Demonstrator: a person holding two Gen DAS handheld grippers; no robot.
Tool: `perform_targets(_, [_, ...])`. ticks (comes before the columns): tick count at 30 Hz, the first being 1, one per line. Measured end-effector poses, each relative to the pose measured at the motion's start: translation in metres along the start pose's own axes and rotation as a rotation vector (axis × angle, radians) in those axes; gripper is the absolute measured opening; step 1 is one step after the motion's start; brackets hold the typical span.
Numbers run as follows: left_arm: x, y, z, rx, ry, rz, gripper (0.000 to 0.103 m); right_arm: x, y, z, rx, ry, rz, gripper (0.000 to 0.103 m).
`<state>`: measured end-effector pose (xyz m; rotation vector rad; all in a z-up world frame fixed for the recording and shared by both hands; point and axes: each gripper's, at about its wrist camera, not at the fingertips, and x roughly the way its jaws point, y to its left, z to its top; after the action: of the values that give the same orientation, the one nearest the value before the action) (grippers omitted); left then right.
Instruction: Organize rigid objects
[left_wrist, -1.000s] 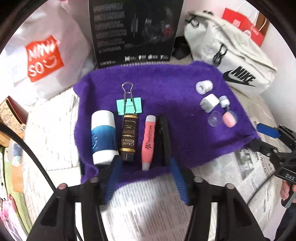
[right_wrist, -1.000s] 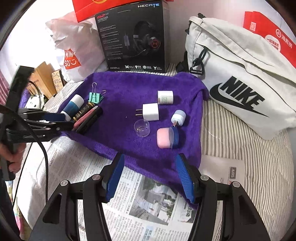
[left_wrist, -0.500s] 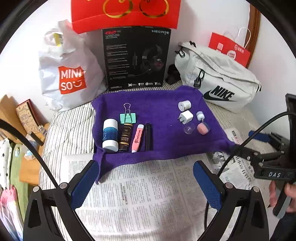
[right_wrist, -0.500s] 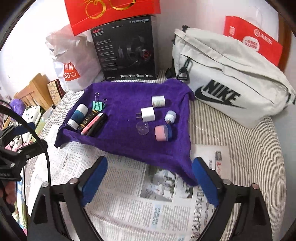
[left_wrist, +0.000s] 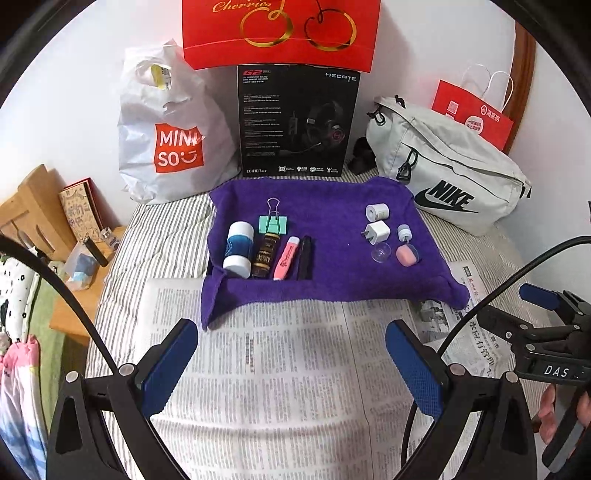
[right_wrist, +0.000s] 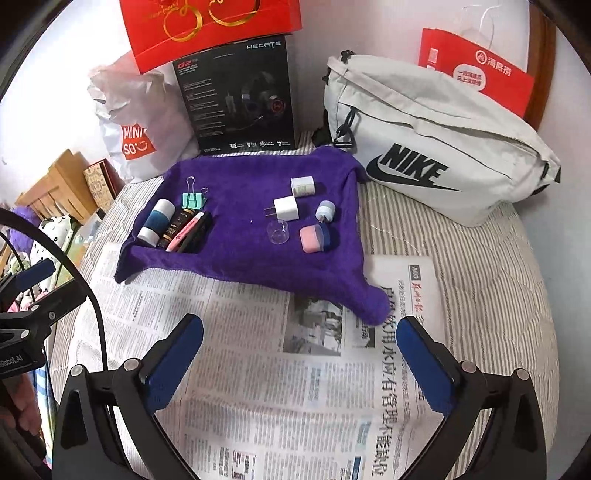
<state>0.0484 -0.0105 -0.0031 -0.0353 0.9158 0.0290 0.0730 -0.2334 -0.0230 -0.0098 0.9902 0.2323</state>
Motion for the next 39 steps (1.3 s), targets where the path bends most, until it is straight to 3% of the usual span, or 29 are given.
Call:
perform_targets(14, [-0.023, -0.011, -0.002, 0.030, -0.025, 0.013, 0.103, -0.026, -0.003, -0.009, 0.003, -0.023, -0.046, 0.103])
perform_targets(39, [-0.026, -0.009, -0.005, 0.031, -0.009, 0.019, 0.103, -0.034, -0.004, -0.013, 0.005, -0.022, -0.061, 0.103])
